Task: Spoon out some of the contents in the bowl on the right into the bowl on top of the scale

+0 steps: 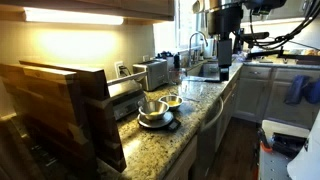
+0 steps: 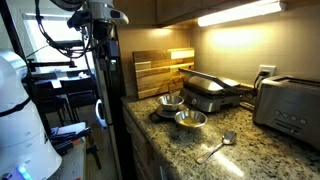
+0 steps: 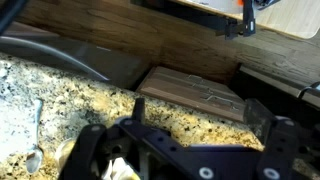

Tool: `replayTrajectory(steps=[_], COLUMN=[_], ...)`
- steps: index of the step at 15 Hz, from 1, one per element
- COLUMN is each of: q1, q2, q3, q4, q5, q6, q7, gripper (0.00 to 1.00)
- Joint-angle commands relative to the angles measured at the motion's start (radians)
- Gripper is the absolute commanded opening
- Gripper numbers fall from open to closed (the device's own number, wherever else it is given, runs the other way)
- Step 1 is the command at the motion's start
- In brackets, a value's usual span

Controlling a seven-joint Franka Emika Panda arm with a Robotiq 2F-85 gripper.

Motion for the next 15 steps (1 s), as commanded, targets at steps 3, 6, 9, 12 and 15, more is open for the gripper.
replayTrajectory(steps=[3,6,9,12,15], q1=[0.007,0.007,-0.001,-0.016,-0.05], q2=[0.001,0.001,0.018,0.051,0.117], q3=[-0.006,-0.006,-0.022,-0.066,-0.137], q4=[0.003,0.004,0.008,0.01,0.012], q5=[-0.004,-0.004,-0.007,-0.029,-0.059], q6=[-0.002,-0.002,0.01,0.047,0.124], q7=[0.005,0.005,-0.008,-0.06,-0.12], gripper=[1.0,1.0,1.0,1.0,1.0])
